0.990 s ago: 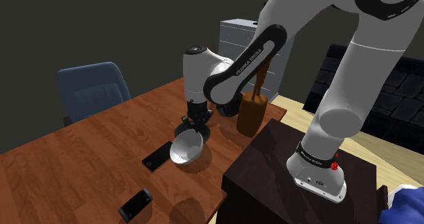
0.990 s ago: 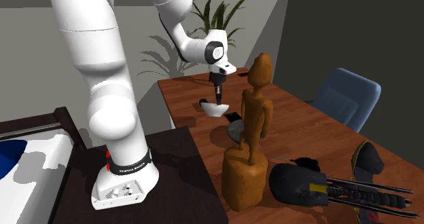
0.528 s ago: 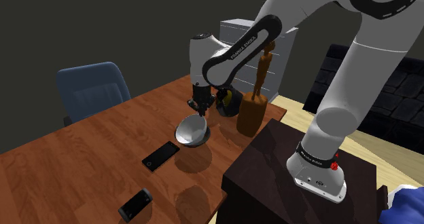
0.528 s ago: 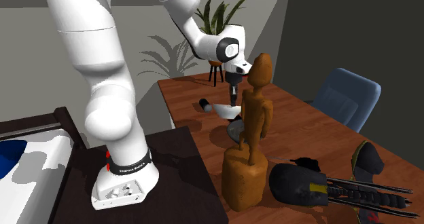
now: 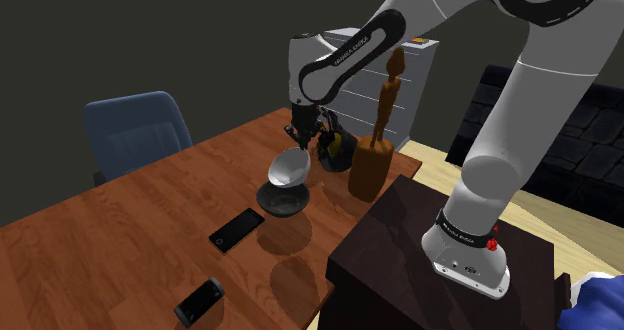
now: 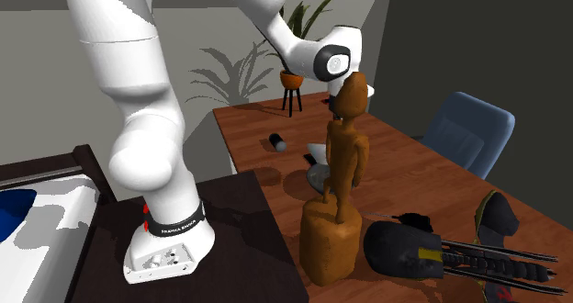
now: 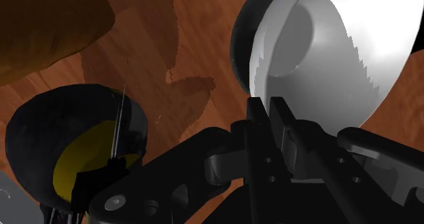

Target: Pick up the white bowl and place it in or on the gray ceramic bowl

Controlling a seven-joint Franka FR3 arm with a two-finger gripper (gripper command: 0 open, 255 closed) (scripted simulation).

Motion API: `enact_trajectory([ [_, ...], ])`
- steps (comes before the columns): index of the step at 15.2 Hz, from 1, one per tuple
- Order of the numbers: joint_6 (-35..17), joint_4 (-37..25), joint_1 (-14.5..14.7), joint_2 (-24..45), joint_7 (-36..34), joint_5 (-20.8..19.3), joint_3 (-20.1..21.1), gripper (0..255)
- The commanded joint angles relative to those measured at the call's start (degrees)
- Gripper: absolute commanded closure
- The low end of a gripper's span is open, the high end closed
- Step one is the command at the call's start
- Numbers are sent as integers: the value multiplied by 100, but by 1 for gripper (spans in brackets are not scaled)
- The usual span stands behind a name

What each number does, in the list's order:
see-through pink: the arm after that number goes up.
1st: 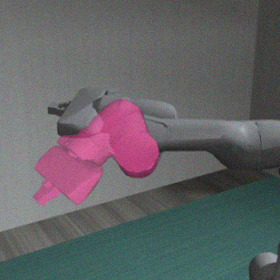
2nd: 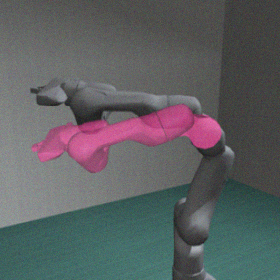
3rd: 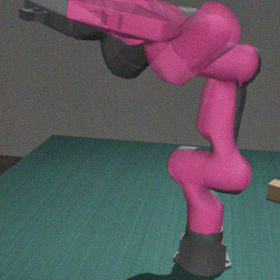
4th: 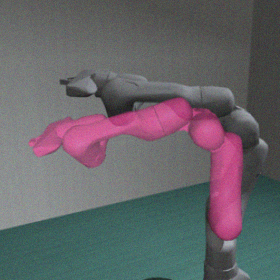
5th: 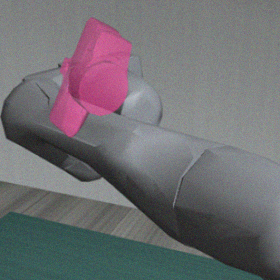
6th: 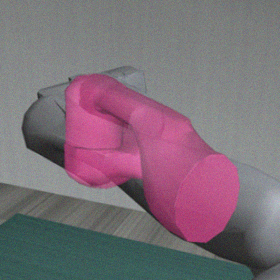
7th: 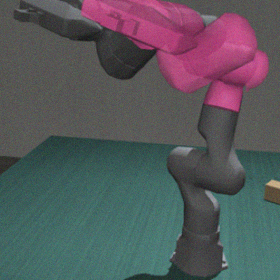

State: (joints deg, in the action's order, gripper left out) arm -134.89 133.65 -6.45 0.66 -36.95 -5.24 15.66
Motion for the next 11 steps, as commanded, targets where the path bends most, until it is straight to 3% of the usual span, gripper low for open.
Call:
enact_trajectory([
  [1, -82, -30, -28, 116, 22, -51, -29, 255],
  [11, -820, 141, -8, 720, -257, -400, -84, 255],
])
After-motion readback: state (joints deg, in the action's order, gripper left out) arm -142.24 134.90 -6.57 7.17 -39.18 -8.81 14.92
